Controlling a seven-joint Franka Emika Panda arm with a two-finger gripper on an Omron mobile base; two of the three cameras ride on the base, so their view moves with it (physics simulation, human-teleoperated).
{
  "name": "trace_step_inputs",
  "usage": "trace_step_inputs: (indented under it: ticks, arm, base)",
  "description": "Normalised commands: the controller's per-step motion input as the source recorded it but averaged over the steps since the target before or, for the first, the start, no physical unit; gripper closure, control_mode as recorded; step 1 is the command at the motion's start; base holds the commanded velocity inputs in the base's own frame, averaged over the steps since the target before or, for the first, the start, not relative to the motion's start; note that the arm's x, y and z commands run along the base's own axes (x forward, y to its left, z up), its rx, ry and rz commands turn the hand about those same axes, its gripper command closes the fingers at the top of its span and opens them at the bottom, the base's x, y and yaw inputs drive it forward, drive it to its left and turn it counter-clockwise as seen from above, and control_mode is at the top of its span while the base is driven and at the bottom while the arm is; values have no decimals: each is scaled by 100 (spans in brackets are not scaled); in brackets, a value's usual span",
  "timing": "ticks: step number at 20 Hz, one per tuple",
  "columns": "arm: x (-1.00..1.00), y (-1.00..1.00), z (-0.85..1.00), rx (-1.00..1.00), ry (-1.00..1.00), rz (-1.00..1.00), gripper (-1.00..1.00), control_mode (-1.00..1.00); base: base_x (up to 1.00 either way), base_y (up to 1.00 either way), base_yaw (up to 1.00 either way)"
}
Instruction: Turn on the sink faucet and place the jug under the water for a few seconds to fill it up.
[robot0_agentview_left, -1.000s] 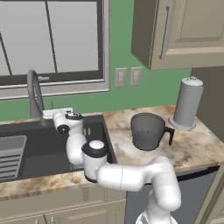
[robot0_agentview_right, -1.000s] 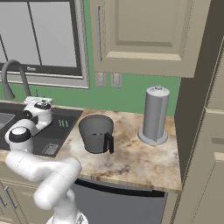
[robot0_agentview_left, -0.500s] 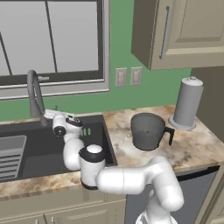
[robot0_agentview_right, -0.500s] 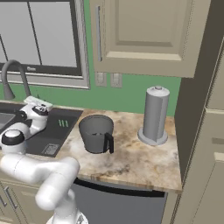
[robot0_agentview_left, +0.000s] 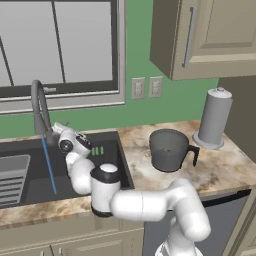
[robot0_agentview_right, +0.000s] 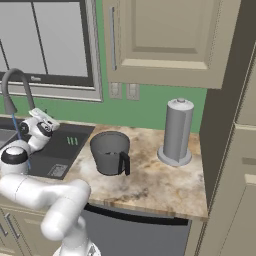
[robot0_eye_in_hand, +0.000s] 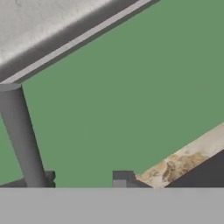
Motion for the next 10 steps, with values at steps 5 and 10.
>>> trace_step_inputs:
  ticks: [5,10]
  arm:
    - [4,-66,-26,11,9,0,-100,-100]
    - [0,-4,-4,0,4,0,-100,-100]
  base:
    - [0,0,0]
    - [0,0,0]
